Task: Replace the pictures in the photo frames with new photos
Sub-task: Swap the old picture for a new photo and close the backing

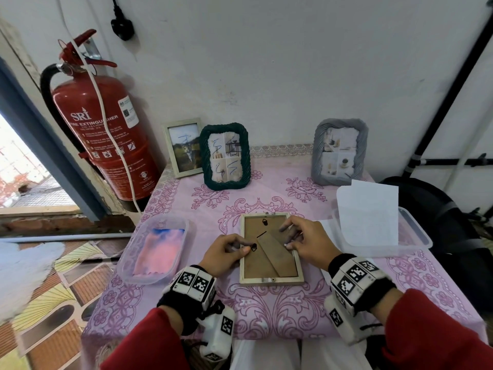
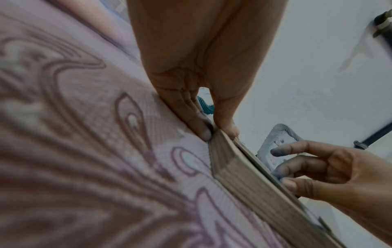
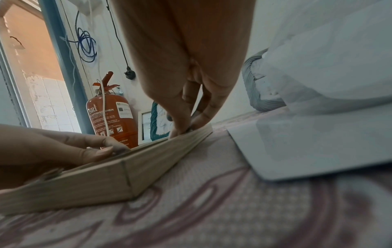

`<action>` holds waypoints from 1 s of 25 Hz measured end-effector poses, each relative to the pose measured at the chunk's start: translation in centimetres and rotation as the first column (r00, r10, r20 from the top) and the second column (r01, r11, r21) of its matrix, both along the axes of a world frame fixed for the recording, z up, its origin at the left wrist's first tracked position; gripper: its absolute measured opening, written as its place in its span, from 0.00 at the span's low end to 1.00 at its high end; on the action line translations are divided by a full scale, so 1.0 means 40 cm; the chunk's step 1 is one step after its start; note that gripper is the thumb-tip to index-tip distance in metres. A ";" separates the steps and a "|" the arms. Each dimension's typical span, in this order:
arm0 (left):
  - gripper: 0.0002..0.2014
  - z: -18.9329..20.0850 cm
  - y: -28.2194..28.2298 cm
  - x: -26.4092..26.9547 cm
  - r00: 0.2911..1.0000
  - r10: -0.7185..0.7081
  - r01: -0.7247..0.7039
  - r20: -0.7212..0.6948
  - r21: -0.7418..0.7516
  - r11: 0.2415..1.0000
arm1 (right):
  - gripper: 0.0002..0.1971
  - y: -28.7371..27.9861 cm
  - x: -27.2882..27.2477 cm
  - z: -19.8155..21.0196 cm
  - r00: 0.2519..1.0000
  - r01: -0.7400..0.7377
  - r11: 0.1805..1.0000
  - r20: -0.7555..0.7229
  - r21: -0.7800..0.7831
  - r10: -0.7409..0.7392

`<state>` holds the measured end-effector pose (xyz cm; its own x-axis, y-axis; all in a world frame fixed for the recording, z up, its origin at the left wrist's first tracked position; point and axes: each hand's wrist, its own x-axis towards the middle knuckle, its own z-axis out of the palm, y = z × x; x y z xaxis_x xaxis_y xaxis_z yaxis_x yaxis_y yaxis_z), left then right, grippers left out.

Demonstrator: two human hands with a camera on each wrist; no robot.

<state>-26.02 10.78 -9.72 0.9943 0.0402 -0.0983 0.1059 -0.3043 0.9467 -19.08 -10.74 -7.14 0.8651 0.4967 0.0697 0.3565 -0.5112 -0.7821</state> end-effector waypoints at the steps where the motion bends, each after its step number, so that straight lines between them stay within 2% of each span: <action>1: 0.08 0.001 0.000 0.000 1.000 -0.002 0.002 0.000 0.024 1.000 | 0.17 -0.001 0.001 0.002 1.000 -0.008 1.000 -0.007 -0.007 0.008; 4: 0.08 0.005 -0.002 -0.004 1.000 0.002 -0.002 -0.002 0.077 0.997 | 0.15 -0.002 0.001 0.003 0.999 -0.032 0.998 -0.006 -0.049 0.032; 7: 0.03 0.015 -0.008 -0.011 1.000 0.016 -0.016 0.002 0.030 0.999 | 0.15 -0.003 -0.003 -0.001 1.000 -0.002 0.999 0.014 -0.040 0.003; 10: 0.03 0.024 -0.015 -0.014 0.999 0.039 -0.039 -0.014 -0.021 0.999 | 0.15 -0.004 -0.005 0.000 1.000 0.012 1.000 0.022 -0.023 -0.012; 15: 0.03 0.025 -0.013 -0.013 1.000 0.028 -0.027 -0.013 0.051 0.998 | 0.14 -0.003 -0.006 0.007 1.000 -0.002 0.999 0.023 -0.034 0.003; 17: 0.09 0.025 -0.013 -0.014 0.998 0.027 -0.024 -0.055 0.052 0.998 | 0.15 -0.001 0.001 0.011 1.000 -0.017 0.998 0.003 -0.058 0.017; 20: 0.29 0.027 -0.007 -0.019 0.986 0.000 0.003 -0.168 0.021 1.000 | 0.17 0.014 0.028 0.026 1.000 0.014 0.998 0.007 -0.065 -0.013; 22: 0.44 0.025 -0.004 -0.024 0.978 -0.032 0.057 -0.206 0.121 0.991 | 0.19 0.035 0.057 0.039 0.997 0.027 0.993 0.075 -0.117 -0.018; 25: 0.53 0.020 -0.014 -0.032 0.977 -0.061 0.118 -0.203 0.281 0.952 | 0.24 0.074 0.099 0.050 0.992 -0.028 0.946 0.109 -0.324 0.067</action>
<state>-27.28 10.21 -8.90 0.9592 0.0067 -0.2826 0.2341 -0.5790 0.7810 -15.14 -7.77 -5.12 0.8353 0.5498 -0.0012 0.4656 -0.7084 -0.5304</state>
